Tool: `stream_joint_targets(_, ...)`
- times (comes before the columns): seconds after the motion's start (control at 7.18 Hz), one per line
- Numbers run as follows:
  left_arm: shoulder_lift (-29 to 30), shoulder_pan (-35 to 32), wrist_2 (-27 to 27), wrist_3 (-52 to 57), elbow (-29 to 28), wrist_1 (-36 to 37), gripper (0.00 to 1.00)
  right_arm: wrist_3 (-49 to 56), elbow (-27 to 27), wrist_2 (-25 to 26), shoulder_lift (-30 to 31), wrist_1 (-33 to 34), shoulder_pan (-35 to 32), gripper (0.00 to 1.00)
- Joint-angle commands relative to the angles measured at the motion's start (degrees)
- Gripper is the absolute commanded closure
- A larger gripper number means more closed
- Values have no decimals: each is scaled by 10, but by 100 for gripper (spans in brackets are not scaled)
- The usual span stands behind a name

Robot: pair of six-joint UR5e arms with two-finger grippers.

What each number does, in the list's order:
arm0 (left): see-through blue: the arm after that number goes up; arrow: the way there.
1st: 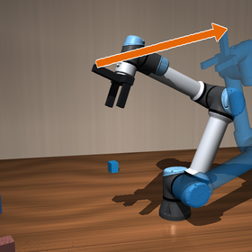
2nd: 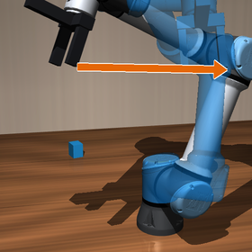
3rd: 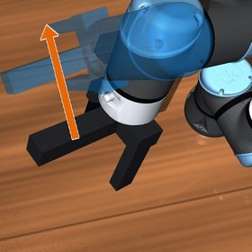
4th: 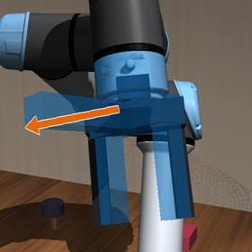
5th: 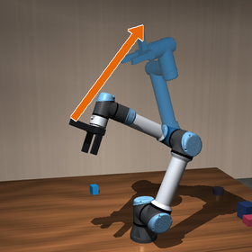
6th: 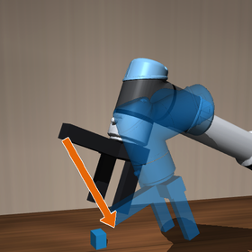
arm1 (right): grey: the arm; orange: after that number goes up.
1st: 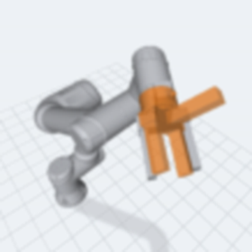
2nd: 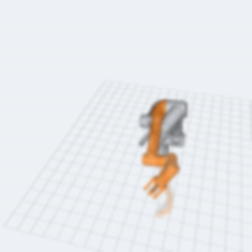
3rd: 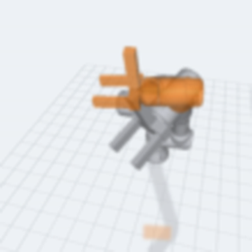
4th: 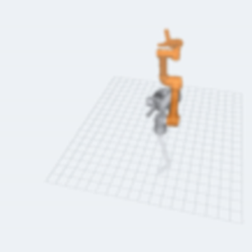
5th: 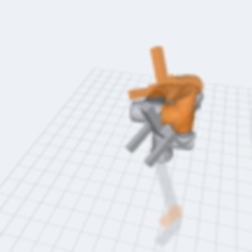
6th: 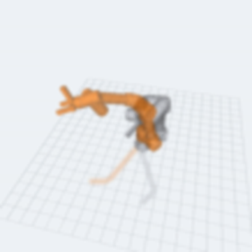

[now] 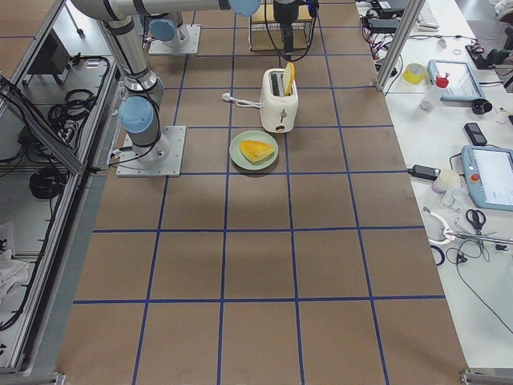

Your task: Press toaster with right arm

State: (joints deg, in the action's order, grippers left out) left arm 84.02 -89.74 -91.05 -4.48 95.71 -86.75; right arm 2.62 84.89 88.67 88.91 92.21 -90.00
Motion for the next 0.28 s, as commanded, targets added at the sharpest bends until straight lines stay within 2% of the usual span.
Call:
stream_joint_targets(0.0,0,0,0,0,0,0,0,4,0,0,0,0,0,0)
stream_joint_targets(0.14,0,0,0,0,0,0,0,4,0,0,0,0,0,0)
